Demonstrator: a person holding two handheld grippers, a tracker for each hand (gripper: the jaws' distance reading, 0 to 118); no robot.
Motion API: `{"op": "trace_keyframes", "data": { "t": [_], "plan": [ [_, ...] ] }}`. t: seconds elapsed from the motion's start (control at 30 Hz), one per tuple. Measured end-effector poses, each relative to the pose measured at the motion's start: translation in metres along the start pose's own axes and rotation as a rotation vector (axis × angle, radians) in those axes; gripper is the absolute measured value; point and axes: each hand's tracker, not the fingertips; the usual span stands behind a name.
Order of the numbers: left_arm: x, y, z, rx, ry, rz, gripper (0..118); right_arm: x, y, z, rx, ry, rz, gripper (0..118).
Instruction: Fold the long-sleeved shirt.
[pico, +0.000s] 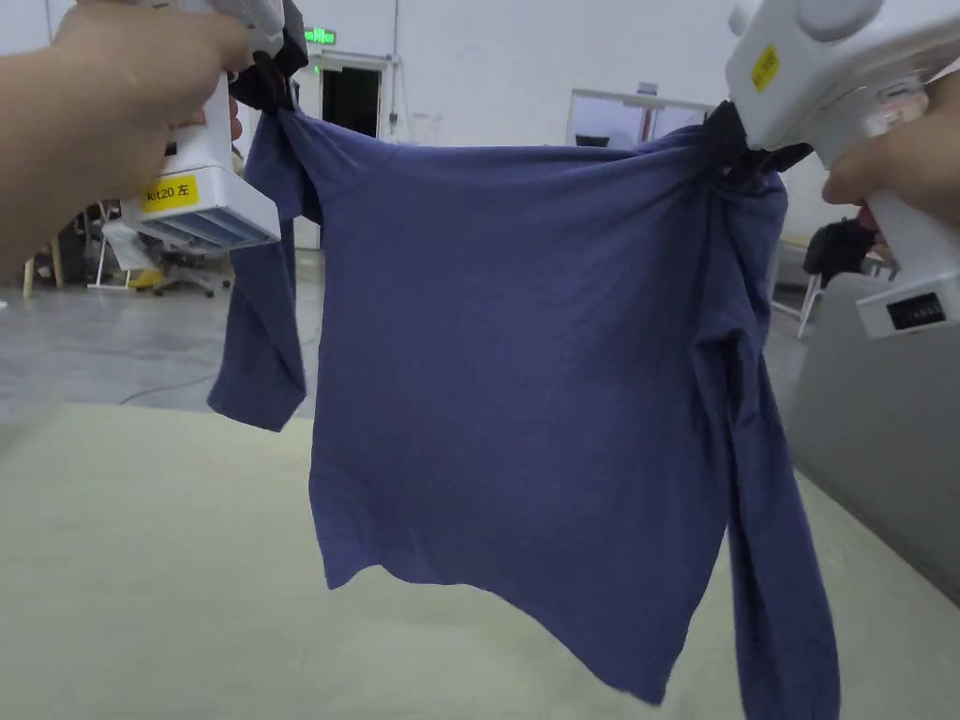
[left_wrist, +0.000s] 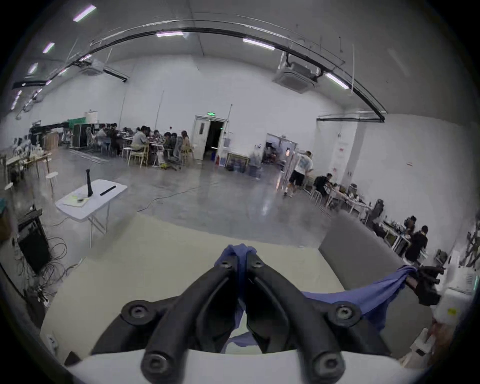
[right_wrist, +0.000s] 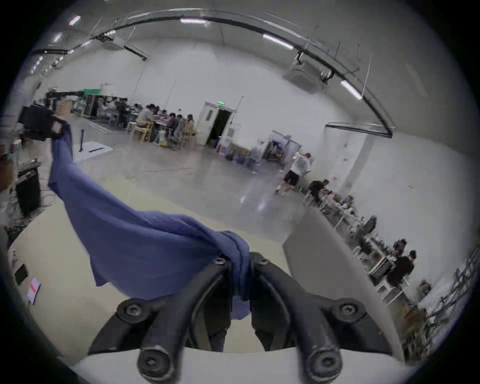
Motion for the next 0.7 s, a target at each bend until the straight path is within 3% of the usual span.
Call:
{"op": "trace_keyframes", "data": {
  "t": [0.17, 0.37, 0.43, 0.6, 0.7],
  "plan": [
    [0.006, 0.017, -0.043, -0.001, -0.002, 0.016, 0, 0.001, 0.032, -0.050, -0.007, -0.059, -0.026, 8],
    [0.002, 0.010, -0.099, -0.027, -0.015, 0.054, 0, -0.012, 0.045, -0.123, -0.011, -0.096, 0.000, 8],
    [-0.001, -0.002, -0.110, -0.005, -0.008, 0.043, 0, -0.021, 0.029, -0.144, -0.010, -0.081, -0.048, 8],
    [-0.027, -0.065, -0.153, -0.069, 0.021, 0.018, 0, -0.058, -0.046, -0.202, -0.147, -0.023, -0.010, 8],
    [-0.053, -0.124, -0.183, -0.159, 0.000, 0.100, 0, -0.090, -0.115, -0.233, -0.235, 0.026, -0.003, 8]
  ]
}}
